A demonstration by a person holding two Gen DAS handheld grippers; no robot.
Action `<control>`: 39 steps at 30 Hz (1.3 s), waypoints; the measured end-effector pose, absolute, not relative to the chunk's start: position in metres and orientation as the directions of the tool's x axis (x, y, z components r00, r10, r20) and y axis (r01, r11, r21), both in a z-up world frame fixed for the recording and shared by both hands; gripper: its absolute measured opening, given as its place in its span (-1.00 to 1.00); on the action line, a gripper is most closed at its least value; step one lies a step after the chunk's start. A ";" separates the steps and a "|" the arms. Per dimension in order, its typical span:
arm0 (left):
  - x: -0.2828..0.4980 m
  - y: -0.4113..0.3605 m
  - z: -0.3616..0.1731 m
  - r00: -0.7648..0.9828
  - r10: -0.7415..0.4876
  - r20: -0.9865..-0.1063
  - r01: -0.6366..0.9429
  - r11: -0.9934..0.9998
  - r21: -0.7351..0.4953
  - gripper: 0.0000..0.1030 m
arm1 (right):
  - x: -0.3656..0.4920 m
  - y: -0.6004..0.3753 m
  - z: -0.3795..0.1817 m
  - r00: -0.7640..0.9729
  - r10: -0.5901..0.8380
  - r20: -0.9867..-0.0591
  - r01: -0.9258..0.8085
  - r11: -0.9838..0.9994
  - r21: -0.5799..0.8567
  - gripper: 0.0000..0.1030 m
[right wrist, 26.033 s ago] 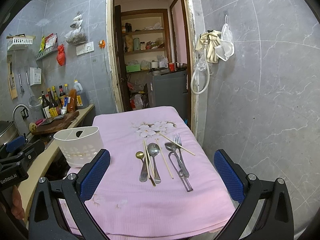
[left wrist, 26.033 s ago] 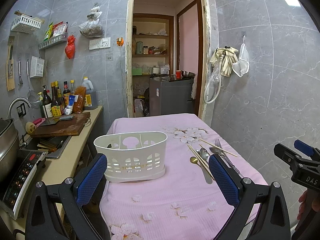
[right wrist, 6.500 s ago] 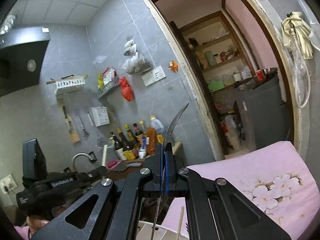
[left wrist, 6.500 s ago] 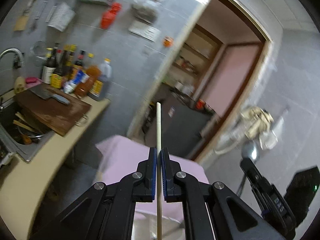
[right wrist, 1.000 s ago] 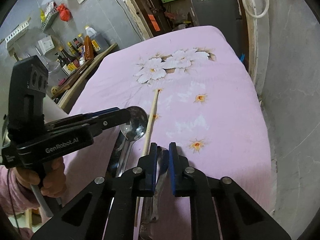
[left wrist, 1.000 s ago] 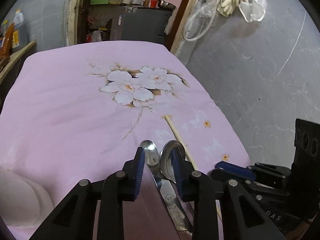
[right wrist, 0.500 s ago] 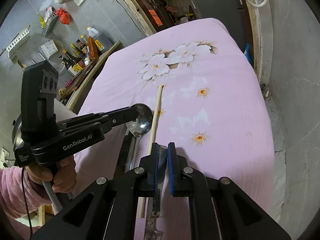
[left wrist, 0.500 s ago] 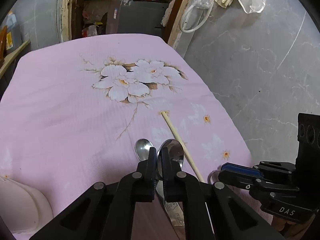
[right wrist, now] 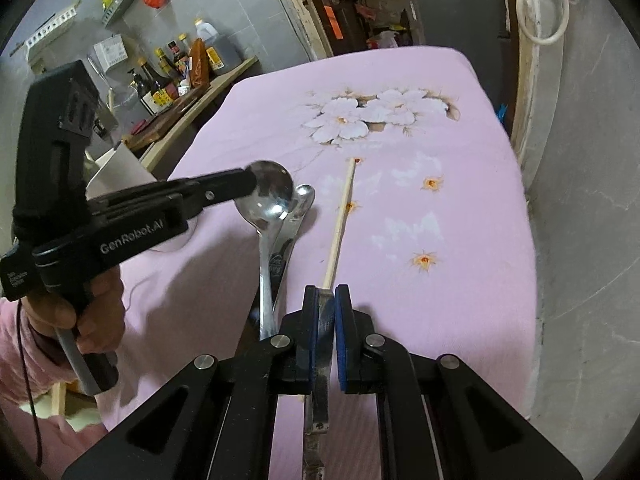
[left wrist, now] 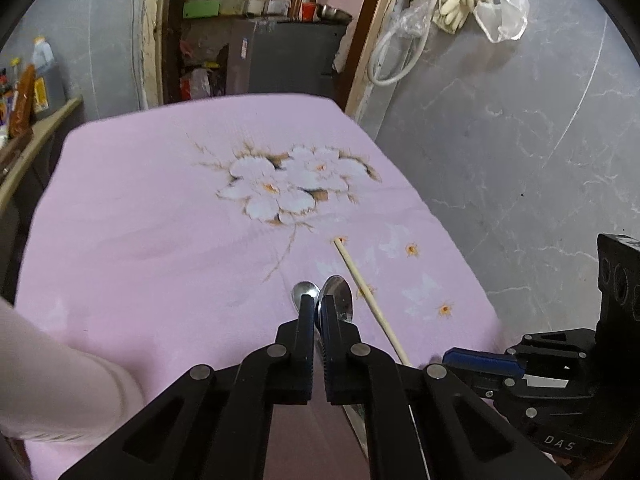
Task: Organize utensils
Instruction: 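Grasp a silver utensil with the right tool while the left tool grasps a silver spoon, then carry both utensils over the white basket and open both tools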
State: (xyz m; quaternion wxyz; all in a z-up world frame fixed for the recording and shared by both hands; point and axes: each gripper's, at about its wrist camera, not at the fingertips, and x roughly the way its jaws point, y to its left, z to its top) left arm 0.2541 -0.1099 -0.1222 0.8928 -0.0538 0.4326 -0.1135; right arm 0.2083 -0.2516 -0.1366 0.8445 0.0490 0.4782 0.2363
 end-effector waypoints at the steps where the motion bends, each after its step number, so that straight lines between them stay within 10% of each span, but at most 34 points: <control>1: 0.250 -0.109 -0.117 0.616 -0.239 -0.751 0.157 0.971 -0.180 -0.92 | 0.206 -0.253 -0.134 0.435 0.443 -0.784 -0.350 0.885 0.306 -0.86; 13: 0.215 -0.089 -0.061 0.731 -0.210 -0.649 0.148 0.978 -0.150 -0.92 | 0.166 -0.264 -0.086 0.611 0.357 -0.707 -0.247 0.934 0.258 -0.86; 39: 0.162 0.046 0.061 0.896 -0.032 -0.443 -0.020 0.994 -0.112 -0.93 | 0.176 -0.115 0.084 0.885 0.419 -0.202 -0.368 0.897 0.246 -0.86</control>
